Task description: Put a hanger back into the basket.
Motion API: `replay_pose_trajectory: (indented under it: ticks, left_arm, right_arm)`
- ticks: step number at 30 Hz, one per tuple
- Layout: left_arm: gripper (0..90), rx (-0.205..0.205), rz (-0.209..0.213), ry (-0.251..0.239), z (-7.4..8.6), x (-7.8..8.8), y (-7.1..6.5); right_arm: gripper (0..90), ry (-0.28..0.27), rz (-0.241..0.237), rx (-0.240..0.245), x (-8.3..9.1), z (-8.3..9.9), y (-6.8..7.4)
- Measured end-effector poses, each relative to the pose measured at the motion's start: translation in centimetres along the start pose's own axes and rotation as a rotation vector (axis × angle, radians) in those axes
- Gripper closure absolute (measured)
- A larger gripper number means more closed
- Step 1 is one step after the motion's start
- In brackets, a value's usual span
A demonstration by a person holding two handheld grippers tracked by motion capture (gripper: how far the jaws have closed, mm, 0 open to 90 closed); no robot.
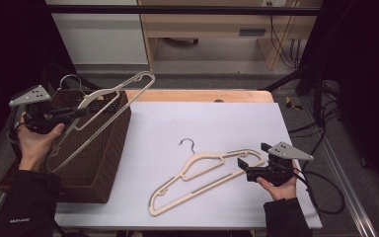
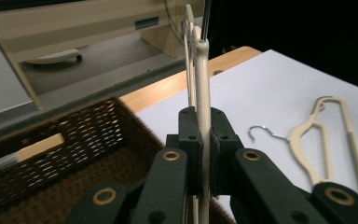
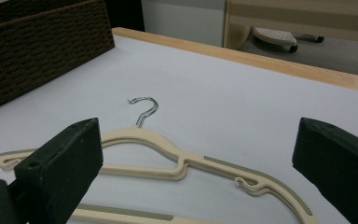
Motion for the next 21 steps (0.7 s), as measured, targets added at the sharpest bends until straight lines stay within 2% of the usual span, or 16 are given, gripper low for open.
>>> replay_pose_trajectory:
  ticks: [10,16,21]
  left_arm:
    - [85.7,0.053,-0.059,0.03,2.6,1.9,3.3]
    - [85.7,0.064,-0.081,0.054,3.8,2.8,4.3]
    - [85.7,0.068,-0.094,0.092,4.9,3.2,4.9]
  right_arm:
    - [1.8,0.0,0.007,0.006,-0.1,0.0,0.0]
    - [1.8,0.007,0.005,0.006,-0.2,0.1,0.1]
    - [1.8,0.002,0.008,0.008,-0.1,0.1,0.0]
Point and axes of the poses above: each handheld gripper's, and its own axes: x roughly backward along the jaws, z roughly out of its underside, y roughly to its left, the point moved 5 cm from there along -x, roughly forward along the jaws, and after that the axes turned 4 degrees about -x, right-handed, at the moved point
